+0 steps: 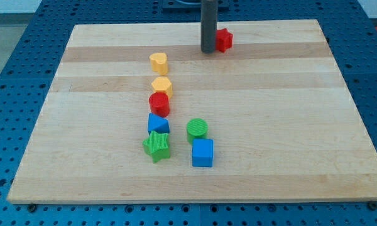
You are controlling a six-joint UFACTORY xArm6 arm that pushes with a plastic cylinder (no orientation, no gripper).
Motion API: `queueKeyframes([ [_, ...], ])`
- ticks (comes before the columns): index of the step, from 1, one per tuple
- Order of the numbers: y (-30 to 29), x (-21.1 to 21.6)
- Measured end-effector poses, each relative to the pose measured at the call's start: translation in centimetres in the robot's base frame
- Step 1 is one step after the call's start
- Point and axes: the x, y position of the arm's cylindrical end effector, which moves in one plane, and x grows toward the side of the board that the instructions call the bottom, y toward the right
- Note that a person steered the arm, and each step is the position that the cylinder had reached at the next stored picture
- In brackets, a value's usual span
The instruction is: Move the red star diagonal to the hexagon
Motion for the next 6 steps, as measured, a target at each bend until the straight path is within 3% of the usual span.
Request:
queueKeyframes([
  [3,2.2,-6.4],
  [4,6.9,-2.5],
  [5,1.8,4.2],
  [6,1.0,5.7],
])
